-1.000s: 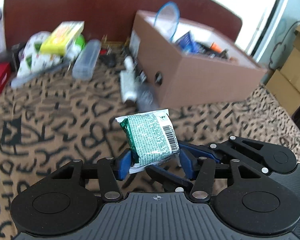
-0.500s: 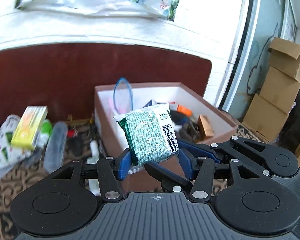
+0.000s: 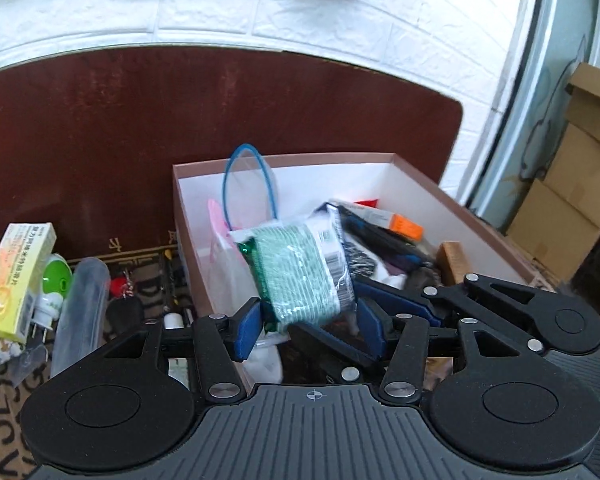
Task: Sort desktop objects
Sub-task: 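Drop the green packet into the box by opening the left gripper, then withdraw the left tool from the box back over the table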
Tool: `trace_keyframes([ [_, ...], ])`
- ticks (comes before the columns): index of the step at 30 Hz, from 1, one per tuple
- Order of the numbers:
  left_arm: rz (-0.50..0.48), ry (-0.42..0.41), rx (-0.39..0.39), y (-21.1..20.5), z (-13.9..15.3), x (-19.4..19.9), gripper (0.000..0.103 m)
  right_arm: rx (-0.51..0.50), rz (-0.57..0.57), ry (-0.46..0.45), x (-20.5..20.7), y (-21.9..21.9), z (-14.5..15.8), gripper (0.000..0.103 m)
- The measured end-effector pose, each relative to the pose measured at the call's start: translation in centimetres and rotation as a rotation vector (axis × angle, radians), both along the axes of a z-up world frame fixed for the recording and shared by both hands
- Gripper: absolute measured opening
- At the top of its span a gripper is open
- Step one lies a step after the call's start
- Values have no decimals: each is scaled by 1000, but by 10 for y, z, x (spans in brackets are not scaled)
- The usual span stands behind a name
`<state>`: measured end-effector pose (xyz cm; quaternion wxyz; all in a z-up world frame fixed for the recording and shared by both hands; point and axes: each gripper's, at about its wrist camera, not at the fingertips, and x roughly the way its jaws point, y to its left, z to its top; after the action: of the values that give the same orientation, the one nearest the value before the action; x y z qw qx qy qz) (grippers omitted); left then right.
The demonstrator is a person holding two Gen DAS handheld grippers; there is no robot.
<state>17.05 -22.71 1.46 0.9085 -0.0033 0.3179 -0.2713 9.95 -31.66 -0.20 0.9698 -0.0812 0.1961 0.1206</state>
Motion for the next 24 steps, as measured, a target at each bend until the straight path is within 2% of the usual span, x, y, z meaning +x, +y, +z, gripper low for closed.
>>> trace_keyframes([
  [1,11,-4,7,0,-1,2,82,0,3,7,2,0,-1,48],
  [2,6,-9,-7,1,-2,2,85,0,3,12,4,0,-2,59],
  [3,-7,-14,-29,3,-1,-1,91,-6,-4,9,4,0,-3,72],
  [5,-3,-35,-45,5,1,-8,99,-44,-25,-17,0,1,-5,83],
  [6,10,-47,-40,6,2,-12,103,-65,-37,-27,-2,2,-6,88],
  [9,14,-66,-16,6,1,-20,103,-81,-73,-43,-10,3,-7,98],
  [15,30,-2,-36,13,-4,-34,103,-55,-100,-25,-27,5,-6,102],
  [24,54,-22,-24,24,4,-67,103,-30,-107,-37,-59,10,0,103],
])
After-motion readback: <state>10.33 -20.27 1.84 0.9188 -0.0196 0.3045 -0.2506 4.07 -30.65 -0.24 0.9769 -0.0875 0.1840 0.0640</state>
